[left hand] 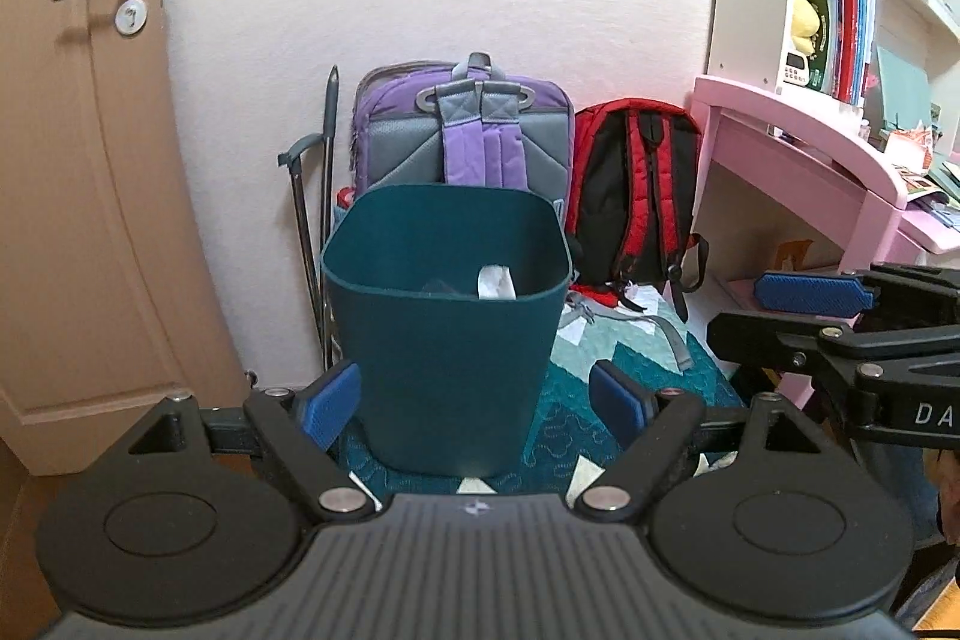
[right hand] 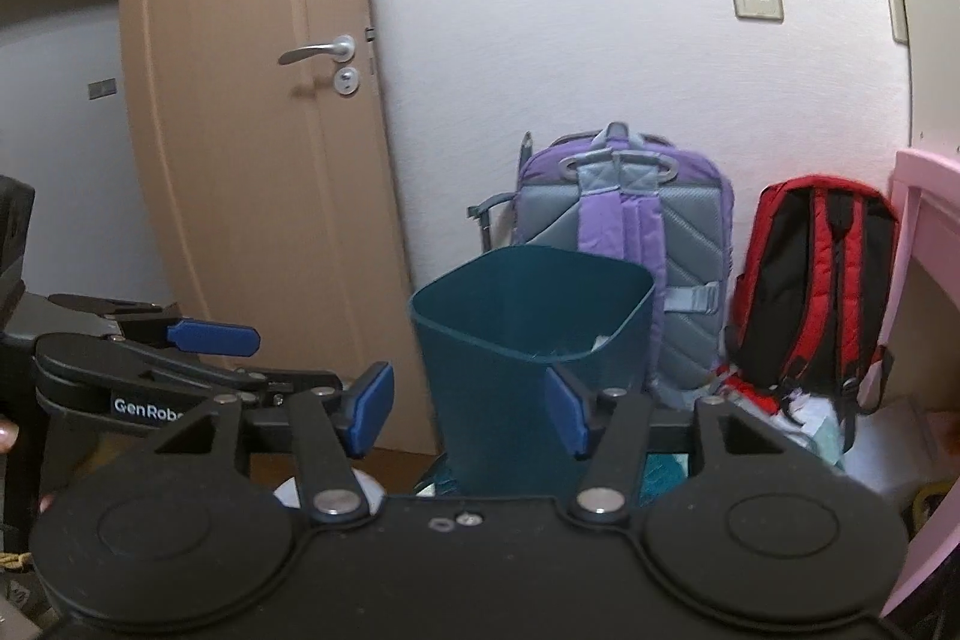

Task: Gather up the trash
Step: 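Move both grippers back down toward the Christmas-print bag on the floor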

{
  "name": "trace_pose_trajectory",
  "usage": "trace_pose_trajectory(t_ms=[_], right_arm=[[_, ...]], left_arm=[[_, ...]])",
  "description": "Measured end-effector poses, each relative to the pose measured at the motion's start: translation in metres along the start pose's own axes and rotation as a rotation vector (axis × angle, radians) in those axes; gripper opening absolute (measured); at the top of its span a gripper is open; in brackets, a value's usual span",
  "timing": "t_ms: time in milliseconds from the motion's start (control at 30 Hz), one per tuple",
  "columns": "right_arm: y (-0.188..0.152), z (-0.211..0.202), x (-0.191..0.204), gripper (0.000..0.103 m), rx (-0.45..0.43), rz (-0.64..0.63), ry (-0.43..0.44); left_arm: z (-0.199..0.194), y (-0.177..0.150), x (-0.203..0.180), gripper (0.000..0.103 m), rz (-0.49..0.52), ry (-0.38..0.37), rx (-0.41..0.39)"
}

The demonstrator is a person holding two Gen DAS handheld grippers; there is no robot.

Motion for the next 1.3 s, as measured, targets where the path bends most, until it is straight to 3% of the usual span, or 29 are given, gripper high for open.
trace_pose_trajectory(t_ms=[200, 333, 533, 767, 933, 1133, 1300], right_arm=[[-0.032, 0.006, 0.01, 0.058, 0.028, 0.002, 0.055], [-0.059, 0.02, 0.014, 0.059, 0.052, 0.029, 0.124], [-0.107, 0.056, 0.018, 0.061, 0.105, 0.026, 0.17], [-0.167, 0.127, 0.015, 0.061, 0.276, 0.034, 0.18], [-0.213, 0.195, 0.01, 0.061, 0.461, 0.03, 0.156], [-0.278, 0.258, 0.011, 0.061, 0.595, -0.029, 0.148], [-0.323, 0.305, 0.026, 0.061, 0.689, -0.147, 0.212]], left_arm=[[-0.005, -0.034, 0.013, 0.099, -0.022, -0.018, 0.021], [0.005, -0.061, 0.025, 0.1, -0.047, -0.048, 0.063], [0.046, -0.113, 0.052, 0.102, -0.104, -0.028, 0.171], [0.124, -0.18, 0.089, 0.102, -0.131, -0.013, 0.363], [0.187, -0.226, 0.119, 0.102, -0.115, 0.023, 0.485], [0.246, -0.27, 0.147, 0.102, -0.065, 0.031, 0.575], [0.293, -0.307, 0.169, 0.102, -0.043, 0.021, 0.644]])
Point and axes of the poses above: each gripper's, at about its wrist camera, not at the fingertips, and z roughly the way its jaws point, x to its left, y to its top, the point moved 3 cm from there along z, roughly the way its jaws point, and after that the axes turned 2 degrees about x, right-handed, at the moved point
